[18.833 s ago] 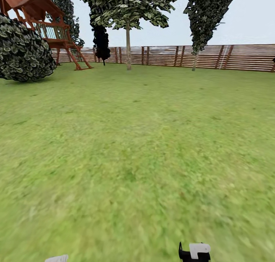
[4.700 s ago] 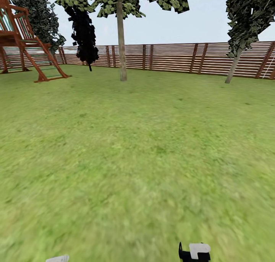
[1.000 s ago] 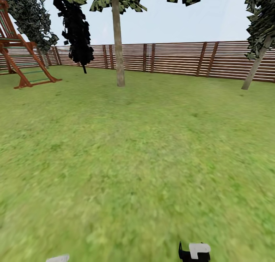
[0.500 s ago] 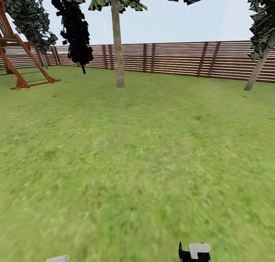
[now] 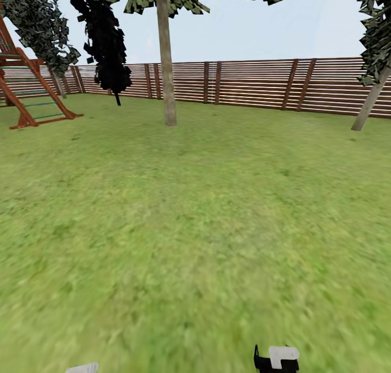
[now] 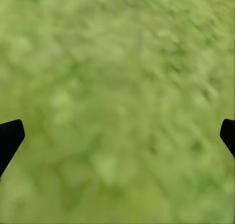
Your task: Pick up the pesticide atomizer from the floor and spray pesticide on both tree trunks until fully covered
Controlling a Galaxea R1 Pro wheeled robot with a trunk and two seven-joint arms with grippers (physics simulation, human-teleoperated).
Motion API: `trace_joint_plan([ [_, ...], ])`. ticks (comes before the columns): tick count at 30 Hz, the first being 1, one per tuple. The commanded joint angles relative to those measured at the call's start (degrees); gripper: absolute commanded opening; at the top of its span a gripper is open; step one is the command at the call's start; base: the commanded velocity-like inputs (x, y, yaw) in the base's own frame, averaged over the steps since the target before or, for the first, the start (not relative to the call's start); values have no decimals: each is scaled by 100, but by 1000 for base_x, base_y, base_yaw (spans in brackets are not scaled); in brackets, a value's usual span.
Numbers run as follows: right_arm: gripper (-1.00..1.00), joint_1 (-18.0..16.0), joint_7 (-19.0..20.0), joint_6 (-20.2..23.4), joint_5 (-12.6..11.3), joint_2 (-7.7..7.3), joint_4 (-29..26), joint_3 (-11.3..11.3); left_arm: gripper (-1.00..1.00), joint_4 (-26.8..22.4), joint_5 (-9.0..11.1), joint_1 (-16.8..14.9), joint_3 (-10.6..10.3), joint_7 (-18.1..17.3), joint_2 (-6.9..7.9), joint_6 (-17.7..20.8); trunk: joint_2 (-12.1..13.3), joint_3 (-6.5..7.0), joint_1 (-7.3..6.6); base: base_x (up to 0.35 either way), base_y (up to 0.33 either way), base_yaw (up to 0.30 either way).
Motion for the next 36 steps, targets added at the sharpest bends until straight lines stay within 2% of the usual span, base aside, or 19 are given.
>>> trace_joint_plan([
  [1, 100, 0, 0, 0, 0, 0, 0, -1, -100, 0, 0, 0, 1, 0, 0, 0, 0, 0, 0, 339, 0, 0],
  [26, 100, 0, 0, 0, -1, -3, 0, 0, -100, 3, 19, 0, -3, 0, -10, -9, 0, 0, 0, 339, 0, 0],
  [29, 100, 0, 0, 0, -1, -1, 0, 1, -100, 5, -8, 0, -3, 0, -61, -9, 0, 0, 0, 339, 0, 0],
  [36, 100, 0, 0, 0, -2, -1, 0, -2, -100, 4, -40, 0, -3, 0, -70, -9, 0, 0, 0, 339, 0, 0],
])
